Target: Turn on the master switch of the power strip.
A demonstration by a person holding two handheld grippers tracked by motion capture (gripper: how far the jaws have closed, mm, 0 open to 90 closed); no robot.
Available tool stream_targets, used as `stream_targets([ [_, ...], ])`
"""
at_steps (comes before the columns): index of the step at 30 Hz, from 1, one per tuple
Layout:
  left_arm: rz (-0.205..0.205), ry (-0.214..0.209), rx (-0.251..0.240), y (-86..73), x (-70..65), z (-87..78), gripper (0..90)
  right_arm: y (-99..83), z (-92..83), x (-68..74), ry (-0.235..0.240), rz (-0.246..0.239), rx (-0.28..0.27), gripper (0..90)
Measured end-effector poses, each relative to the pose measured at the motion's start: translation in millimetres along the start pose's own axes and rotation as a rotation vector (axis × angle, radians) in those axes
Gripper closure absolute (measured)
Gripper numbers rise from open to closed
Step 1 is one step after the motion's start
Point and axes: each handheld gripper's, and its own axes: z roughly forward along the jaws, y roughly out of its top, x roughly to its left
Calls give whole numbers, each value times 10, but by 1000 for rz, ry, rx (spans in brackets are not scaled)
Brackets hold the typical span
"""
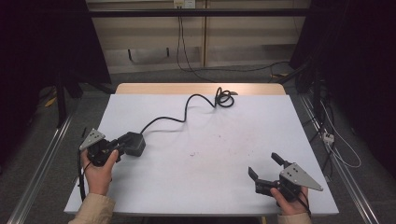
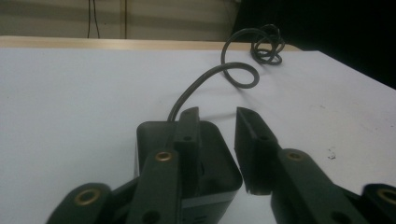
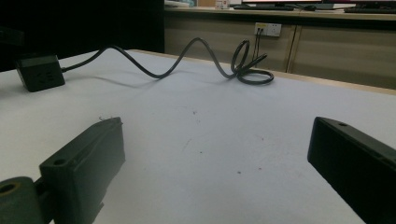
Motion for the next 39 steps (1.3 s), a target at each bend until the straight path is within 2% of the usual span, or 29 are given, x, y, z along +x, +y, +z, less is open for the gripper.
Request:
stream_targets([
  [4, -9, -22, -13, 15, -15, -10, 563, 1, 4, 0, 2, 0, 0, 34],
  [5, -6, -23, -7, 21, -17, -14, 505, 0, 4, 1, 2, 0, 0, 34],
  [7, -4, -38, -9, 28, -27, -12, 503, 1, 4, 1, 2, -1, 0, 34],
  [10, -3, -47, -7, 38, -55, 2, 413, 3, 3, -2, 1, 2, -2, 34],
  [15, 5, -69, -16, 53, -85, 7, 347, 3, 3, -3, 2, 3, -2, 34],
  [17, -1, -83, -19, 56, -97, 11, 279, 5, 2, -2, 3, 2, -3, 34],
  [19, 13, -85, -21, 56, -108, 7, 250, 6, 4, -1, 2, 3, -5, 34],
  [22, 6, -101, -22, 58, -127, 10, 209, 5, 6, 0, 3, 3, -5, 34],
  [29, 26, -97, -32, 55, -158, -26, 110, 3, 6, 4, 3, 4, -2, 34],
  [31, 32, -110, -41, 51, -171, -39, 81, 3, 7, 3, 3, 5, -4, 34],
  [39, 63, -114, -37, 8, -222, -88, 63, 1, 3, -1, 3, 3, -2, 34],
])
